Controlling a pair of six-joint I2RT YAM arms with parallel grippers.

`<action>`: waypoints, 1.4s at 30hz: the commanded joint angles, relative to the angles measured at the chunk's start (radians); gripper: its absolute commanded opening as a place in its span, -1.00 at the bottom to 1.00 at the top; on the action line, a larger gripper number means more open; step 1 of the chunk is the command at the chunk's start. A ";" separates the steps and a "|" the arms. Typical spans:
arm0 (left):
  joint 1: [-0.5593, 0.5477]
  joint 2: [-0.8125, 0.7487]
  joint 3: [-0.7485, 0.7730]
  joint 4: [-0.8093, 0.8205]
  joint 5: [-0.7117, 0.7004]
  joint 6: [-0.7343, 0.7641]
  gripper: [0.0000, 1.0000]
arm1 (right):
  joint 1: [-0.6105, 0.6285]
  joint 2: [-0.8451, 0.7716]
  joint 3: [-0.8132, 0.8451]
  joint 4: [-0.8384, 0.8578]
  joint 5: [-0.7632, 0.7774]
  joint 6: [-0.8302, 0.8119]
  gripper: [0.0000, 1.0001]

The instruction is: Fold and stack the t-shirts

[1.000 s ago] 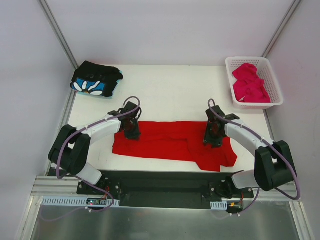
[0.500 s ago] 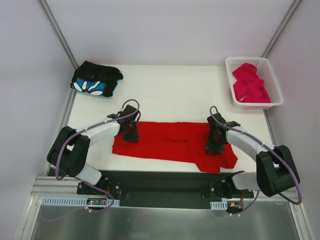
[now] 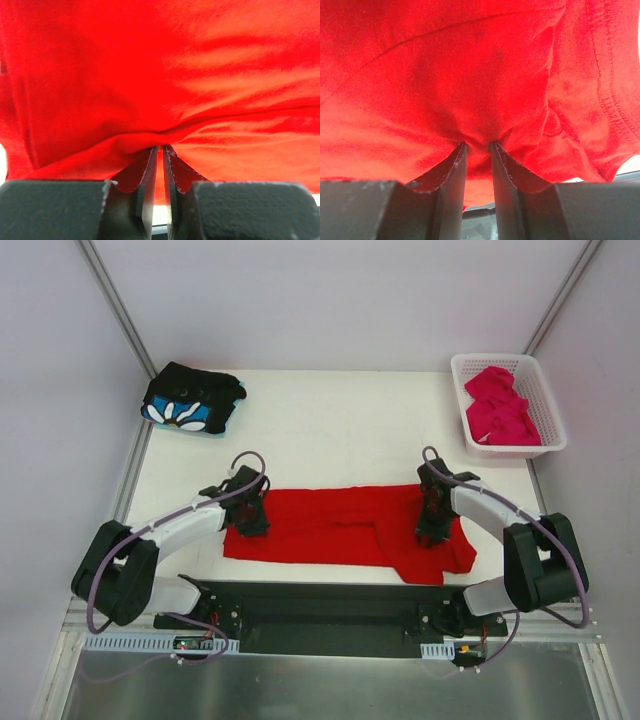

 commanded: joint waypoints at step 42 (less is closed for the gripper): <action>-0.396 -0.062 0.206 -0.333 -0.139 -0.233 -0.85 | 0.033 -0.195 0.100 -0.087 -0.145 -0.154 -0.34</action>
